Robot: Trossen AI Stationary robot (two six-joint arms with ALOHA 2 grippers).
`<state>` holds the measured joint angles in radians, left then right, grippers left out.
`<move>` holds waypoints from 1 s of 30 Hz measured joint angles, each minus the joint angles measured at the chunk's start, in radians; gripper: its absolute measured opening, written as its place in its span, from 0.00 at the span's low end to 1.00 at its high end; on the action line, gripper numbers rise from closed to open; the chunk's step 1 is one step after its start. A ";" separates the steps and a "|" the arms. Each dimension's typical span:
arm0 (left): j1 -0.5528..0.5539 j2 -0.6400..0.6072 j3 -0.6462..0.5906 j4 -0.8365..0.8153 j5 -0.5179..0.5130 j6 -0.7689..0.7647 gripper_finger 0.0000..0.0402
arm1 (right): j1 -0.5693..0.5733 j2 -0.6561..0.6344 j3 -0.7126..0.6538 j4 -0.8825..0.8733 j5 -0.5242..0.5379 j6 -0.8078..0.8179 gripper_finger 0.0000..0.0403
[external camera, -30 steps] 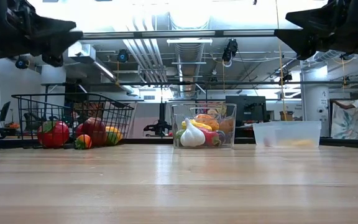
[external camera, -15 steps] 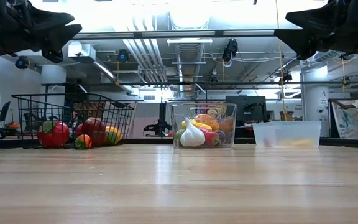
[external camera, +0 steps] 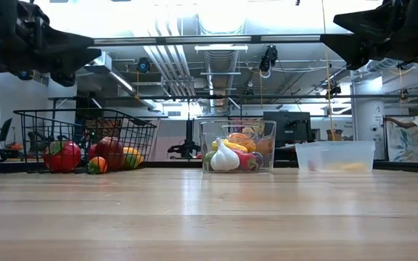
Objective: Sort produce into baskets
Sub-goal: Return to Home Position
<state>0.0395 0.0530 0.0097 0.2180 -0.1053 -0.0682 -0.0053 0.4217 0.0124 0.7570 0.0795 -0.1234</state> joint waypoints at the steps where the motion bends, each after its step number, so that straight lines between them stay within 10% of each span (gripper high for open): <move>1: 0.000 0.000 0.000 -0.003 0.002 0.006 0.37 | 0.000 0.000 0.000 0.000 0.000 0.000 0.81; 30: 0.006 -0.053 -0.001 -0.127 0.097 0.046 0.37 | 0.000 0.000 0.000 0.000 0.000 0.000 0.81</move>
<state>0.0460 -0.0002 0.0090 0.0913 -0.0085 -0.0218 -0.0055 0.4217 0.0124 0.7567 0.0795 -0.1234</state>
